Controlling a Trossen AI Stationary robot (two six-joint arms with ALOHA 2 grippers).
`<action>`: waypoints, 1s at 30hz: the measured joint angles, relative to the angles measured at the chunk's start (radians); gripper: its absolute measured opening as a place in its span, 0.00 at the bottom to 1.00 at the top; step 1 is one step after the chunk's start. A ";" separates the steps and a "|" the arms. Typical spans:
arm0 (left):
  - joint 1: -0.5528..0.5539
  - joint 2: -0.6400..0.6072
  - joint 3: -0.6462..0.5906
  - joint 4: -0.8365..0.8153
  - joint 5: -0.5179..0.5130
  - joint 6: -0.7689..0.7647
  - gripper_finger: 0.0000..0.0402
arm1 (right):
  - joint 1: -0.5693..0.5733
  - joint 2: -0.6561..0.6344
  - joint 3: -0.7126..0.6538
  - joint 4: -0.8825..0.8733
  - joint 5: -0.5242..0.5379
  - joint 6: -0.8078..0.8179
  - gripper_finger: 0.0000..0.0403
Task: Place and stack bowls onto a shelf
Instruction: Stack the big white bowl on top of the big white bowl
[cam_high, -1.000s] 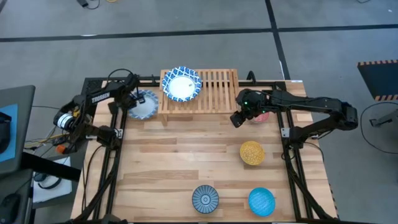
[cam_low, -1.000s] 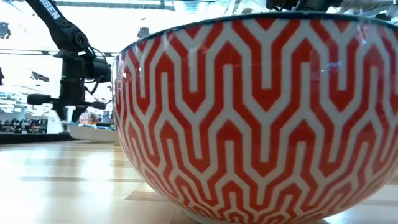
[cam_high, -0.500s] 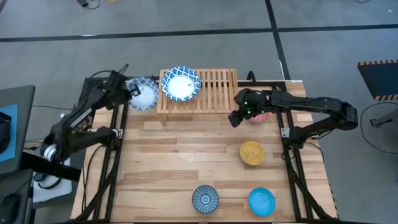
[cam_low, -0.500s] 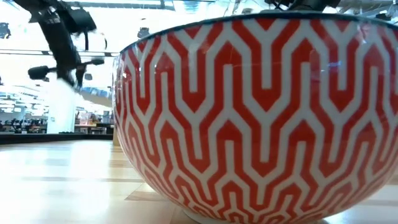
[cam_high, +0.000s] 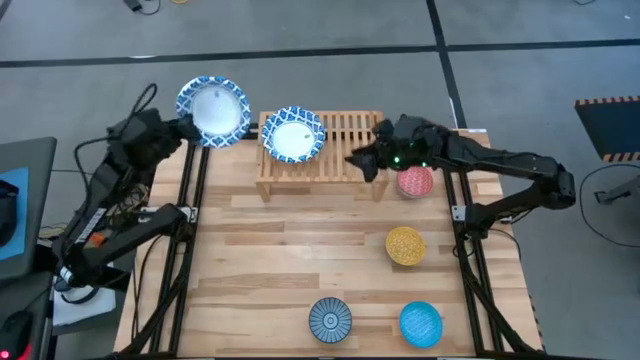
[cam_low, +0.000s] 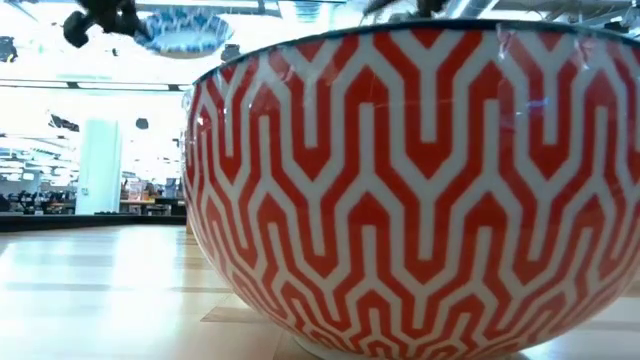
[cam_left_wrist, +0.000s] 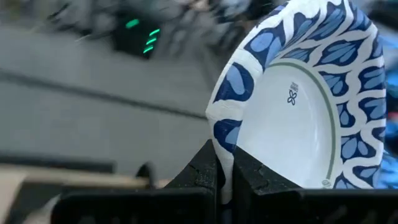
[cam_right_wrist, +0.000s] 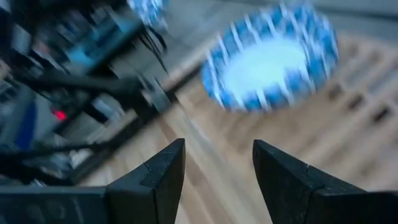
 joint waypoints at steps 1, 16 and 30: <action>-0.014 0.000 0.009 0.027 0.018 0.021 0.00 | -0.004 0.007 0.014 0.029 0.000 -0.007 0.53; -0.367 0.256 0.020 0.447 0.051 0.151 0.00 | 0.024 0.243 0.343 0.101 0.084 -0.164 0.55; -0.445 0.420 0.045 0.539 -0.008 0.203 0.00 | 0.010 0.317 0.436 0.120 0.135 -0.189 0.64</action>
